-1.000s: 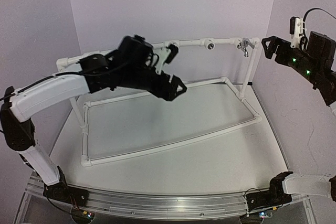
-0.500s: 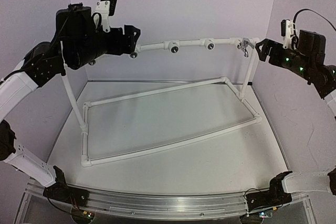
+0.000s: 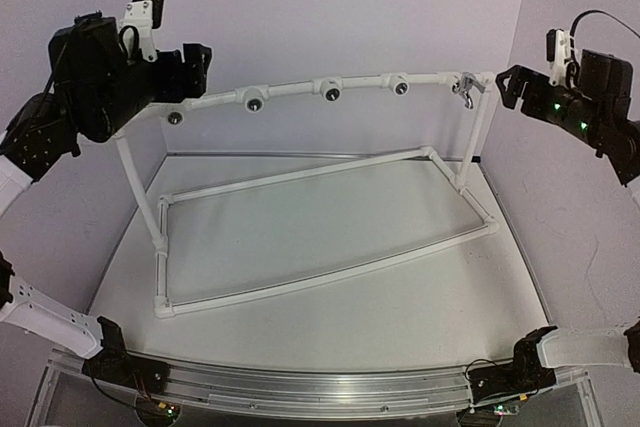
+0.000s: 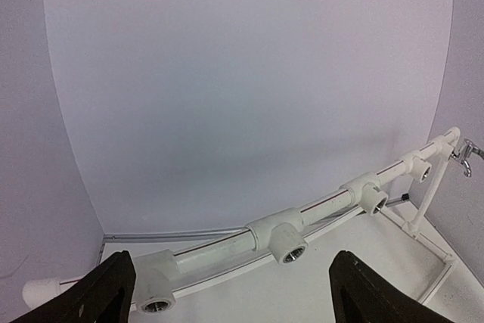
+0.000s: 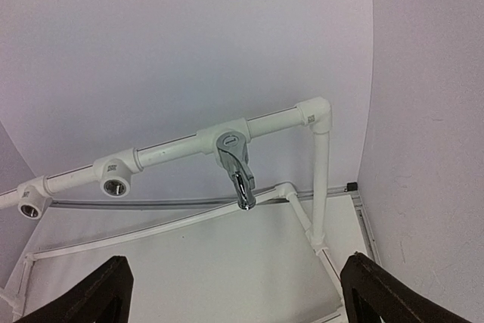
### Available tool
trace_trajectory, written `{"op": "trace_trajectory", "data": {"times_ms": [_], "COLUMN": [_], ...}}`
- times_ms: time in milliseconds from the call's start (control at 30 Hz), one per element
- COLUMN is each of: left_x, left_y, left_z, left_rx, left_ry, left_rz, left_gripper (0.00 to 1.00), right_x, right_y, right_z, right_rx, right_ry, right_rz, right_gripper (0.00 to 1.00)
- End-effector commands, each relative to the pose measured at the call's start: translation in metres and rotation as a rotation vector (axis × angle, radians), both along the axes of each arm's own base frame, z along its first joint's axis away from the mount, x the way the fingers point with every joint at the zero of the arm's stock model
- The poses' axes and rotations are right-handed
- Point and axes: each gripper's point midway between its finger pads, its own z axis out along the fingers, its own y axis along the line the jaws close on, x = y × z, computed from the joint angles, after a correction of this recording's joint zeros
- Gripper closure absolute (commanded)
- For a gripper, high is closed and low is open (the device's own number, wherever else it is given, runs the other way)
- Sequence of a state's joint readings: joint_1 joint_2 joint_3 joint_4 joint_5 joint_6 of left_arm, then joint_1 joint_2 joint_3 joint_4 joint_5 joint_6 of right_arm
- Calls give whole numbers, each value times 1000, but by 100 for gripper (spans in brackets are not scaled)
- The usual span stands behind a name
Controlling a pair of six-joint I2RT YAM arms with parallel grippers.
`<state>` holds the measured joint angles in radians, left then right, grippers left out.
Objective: Install the water faucets
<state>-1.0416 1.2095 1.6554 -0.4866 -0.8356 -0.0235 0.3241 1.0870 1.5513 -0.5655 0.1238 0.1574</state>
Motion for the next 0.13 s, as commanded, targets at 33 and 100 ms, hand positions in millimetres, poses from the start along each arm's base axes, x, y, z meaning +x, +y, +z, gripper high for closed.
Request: {"op": "trace_trajectory", "data": {"times_ms": [33,100], "left_x": [-10,-11], "left_y": [23,24], "left_z": [22,22], "left_rx": [-62,-64], "left_ry": [-51,-54], "left_rz": [24,21], "left_gripper": [8,8], "right_x": [-18,-19], "right_y": [-7,-7], "right_z": [34,36], "right_rx": [15,21], "right_ry": [-111,-114], "right_rz": [-5,-3], "right_gripper": [2,2]}}
